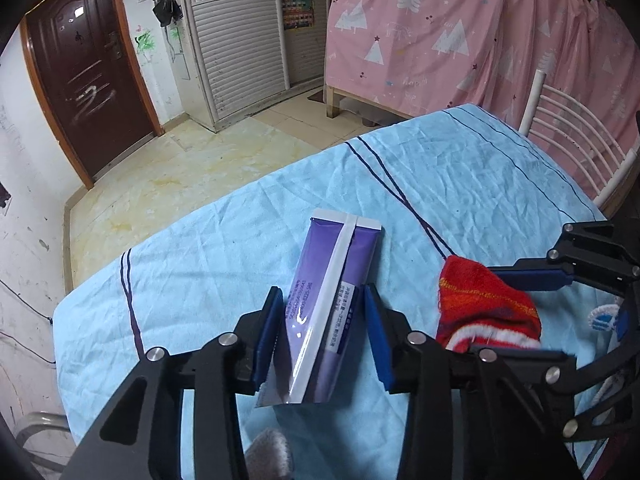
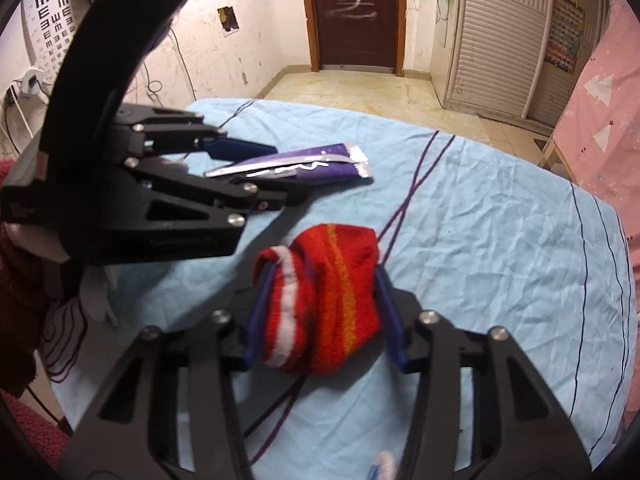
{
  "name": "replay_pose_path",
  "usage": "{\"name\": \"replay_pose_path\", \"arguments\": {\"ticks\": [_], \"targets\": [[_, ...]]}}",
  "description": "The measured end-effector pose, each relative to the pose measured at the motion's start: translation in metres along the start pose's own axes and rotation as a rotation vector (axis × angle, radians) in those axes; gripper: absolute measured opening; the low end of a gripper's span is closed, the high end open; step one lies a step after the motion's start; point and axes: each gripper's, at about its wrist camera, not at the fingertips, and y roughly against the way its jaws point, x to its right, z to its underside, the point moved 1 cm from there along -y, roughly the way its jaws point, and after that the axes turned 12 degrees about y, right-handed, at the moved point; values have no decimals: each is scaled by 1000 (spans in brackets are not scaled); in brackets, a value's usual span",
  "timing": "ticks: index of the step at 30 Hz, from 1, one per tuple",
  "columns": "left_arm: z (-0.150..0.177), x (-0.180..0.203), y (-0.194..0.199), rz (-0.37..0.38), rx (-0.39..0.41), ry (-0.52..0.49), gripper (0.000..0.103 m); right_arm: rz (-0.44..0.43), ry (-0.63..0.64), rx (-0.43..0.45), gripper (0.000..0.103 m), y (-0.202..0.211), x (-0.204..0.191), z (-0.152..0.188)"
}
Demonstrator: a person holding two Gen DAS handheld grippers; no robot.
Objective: Collect trash
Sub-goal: 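Carry the sock and purple box with both tools to the yellow bucket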
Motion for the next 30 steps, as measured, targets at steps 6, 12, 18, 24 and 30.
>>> {"name": "replay_pose_path", "arguments": {"ticks": [6,12,18,24,30], "targets": [[7,8,11,-29,13,-2,25,10,-27,41,29,18,11,9],[10,18,21,-51,19,0,25,18,-50,83,26,40,15,16],[6,37,35,-71,36,-22,25,19,-78,122,26,57,25,21],[1,61,48,-81,59,-52,25,27,-107,169,26,79,33,33],[-7,95,57,-80,83,-82,25,41,-150,207,26,98,55,50]]}}
